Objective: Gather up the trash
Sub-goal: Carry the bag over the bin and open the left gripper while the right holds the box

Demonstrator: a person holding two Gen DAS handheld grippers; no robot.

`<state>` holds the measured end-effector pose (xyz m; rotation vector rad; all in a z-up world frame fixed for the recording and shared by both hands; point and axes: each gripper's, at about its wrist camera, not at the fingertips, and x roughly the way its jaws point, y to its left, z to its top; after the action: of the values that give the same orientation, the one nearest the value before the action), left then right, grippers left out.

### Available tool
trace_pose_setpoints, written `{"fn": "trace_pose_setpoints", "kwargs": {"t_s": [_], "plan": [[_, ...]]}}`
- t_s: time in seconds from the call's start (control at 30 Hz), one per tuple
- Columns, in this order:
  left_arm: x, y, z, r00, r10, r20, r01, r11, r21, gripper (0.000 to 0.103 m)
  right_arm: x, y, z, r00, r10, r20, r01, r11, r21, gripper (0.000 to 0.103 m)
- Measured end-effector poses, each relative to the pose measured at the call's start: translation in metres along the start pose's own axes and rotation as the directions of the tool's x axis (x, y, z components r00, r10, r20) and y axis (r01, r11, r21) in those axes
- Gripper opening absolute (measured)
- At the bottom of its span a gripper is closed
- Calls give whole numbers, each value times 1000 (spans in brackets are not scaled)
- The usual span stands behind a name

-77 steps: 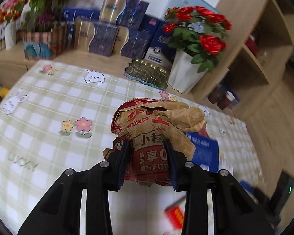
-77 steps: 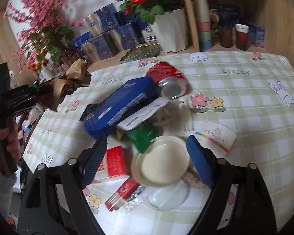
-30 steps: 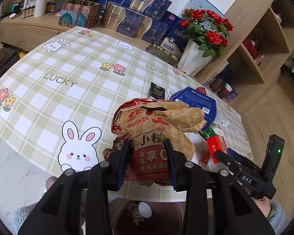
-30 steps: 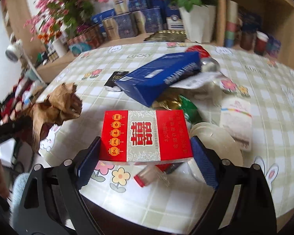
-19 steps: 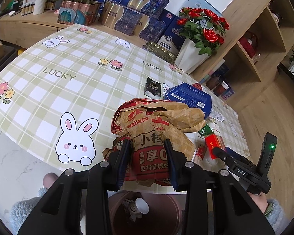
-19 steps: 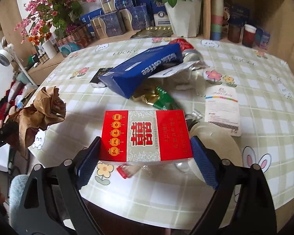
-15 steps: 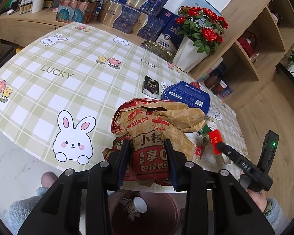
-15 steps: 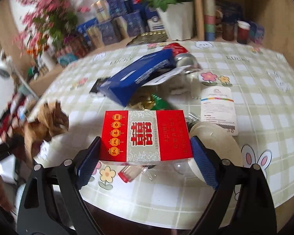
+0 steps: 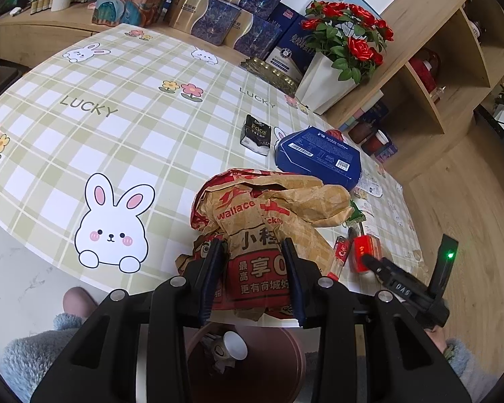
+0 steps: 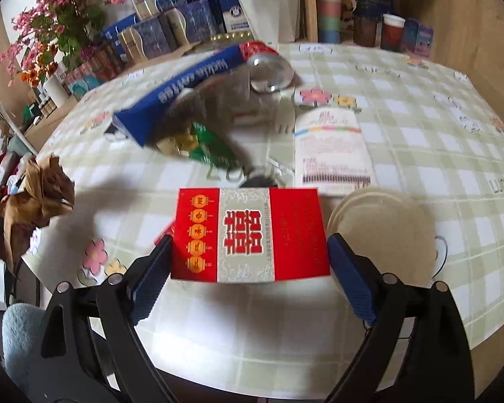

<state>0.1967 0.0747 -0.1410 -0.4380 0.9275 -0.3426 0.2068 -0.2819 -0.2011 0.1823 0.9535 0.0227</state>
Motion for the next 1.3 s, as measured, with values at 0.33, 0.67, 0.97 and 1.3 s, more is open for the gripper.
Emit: {"fn": "trace_pose_setpoints", "kwargs": {"t_s": [0.33,0.67,0.97,1.3], "plan": [[7,0,0,1000,-14,-13,14,1000,-6,36,-22,-8,1,997,50,58,-51,998,21,96],[14,1,-4,999,-22,-38,22,1000,-4,36,-17,0,-14,998,66,16,-66,998,6,96],[14,4,-3,999,-21,-41,20,1000,-16,36,-2,16,-8,999,-51,6,51,996,-79,88],[15,0,-3,999,-27,-46,27,1000,-8,36,-46,14,23,981,70,182,-64,997,-39,88]]}}
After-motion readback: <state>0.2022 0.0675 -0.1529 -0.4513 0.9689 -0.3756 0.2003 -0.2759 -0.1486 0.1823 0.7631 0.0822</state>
